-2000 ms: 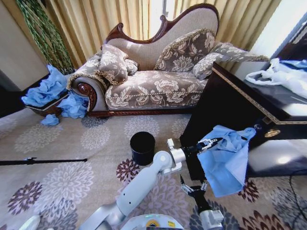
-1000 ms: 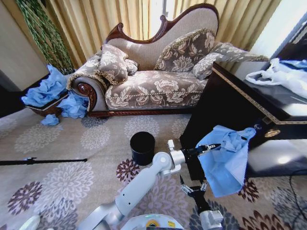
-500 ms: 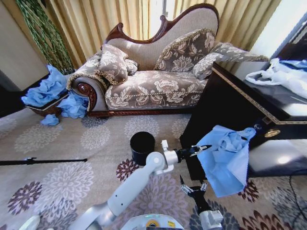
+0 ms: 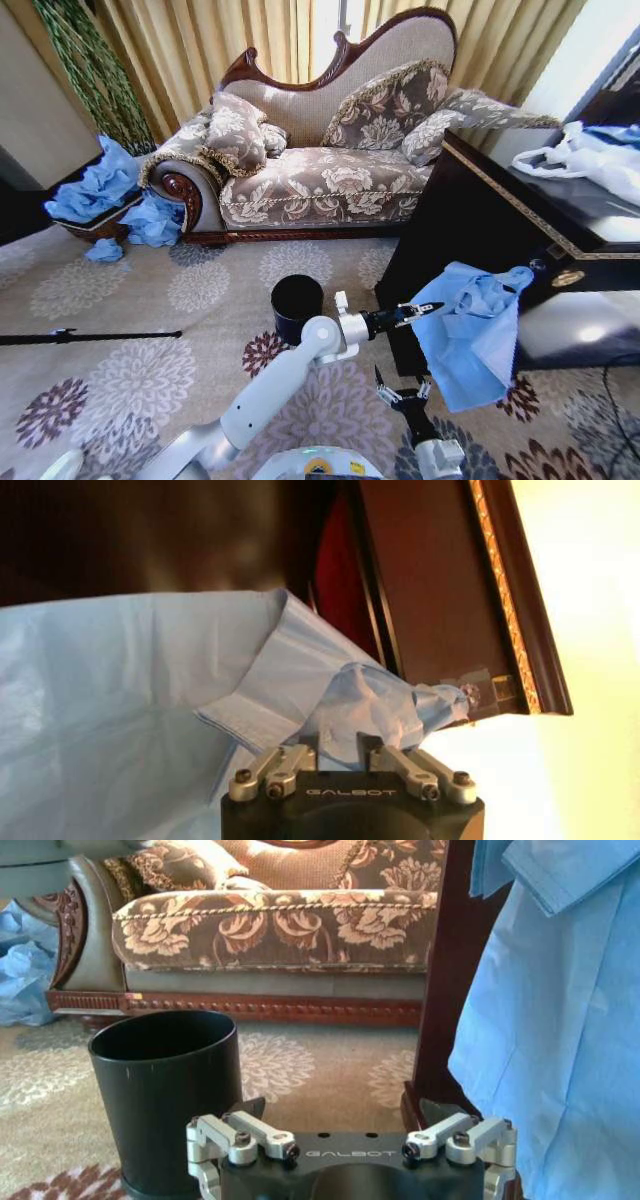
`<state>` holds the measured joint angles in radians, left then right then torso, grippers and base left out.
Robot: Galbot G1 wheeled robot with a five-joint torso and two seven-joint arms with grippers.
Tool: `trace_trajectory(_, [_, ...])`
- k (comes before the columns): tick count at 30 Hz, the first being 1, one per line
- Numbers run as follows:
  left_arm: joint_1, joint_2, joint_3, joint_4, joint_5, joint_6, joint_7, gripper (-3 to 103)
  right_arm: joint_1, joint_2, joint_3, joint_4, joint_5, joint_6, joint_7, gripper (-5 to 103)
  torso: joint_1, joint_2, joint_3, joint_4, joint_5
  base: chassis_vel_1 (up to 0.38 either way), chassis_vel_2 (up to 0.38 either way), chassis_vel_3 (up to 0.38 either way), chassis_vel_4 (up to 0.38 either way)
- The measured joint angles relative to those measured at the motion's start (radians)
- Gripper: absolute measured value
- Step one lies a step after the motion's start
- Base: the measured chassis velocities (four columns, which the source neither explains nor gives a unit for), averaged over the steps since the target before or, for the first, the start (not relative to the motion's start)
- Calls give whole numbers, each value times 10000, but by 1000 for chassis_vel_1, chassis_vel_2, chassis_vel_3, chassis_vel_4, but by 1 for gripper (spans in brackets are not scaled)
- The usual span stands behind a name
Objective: Place a garbage bag over the trash bin.
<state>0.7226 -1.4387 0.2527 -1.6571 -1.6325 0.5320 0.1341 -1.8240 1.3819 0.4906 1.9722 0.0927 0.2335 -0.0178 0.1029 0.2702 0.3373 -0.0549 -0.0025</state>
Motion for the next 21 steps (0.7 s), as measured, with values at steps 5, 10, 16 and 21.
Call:
trace_trajectory(5, [-73, -409, 32, 271, 49, -33, 74, 41, -37, 12, 15, -31, -65, 36, -1, 100, 0, 0, 0, -1, 1, 0, 0, 0, 0])
trace_trajectory(10, [-199, -740, 52, 551, 52, -48, 238, 62, -48, 17, 26, -55, -94, 44, -1, 100, 0, 0, 0, -1, -2, 0, 0, 0, 0])
trace_trajectory(16, [-251, -989, 23, 727, 46, -81, 297, 84, -48, 22, 14, -64, -113, 44, 3, 100, -1, 0, 0, 0, -1, 0, 0, 0, 0])
trace_trajectory(21, [-203, -1087, 18, 813, 85, -99, 302, 96, -39, -3, 4, -64, -113, 32, 22, 100, -2, 0, 0, 0, -1, 0, 0, 0, 0])
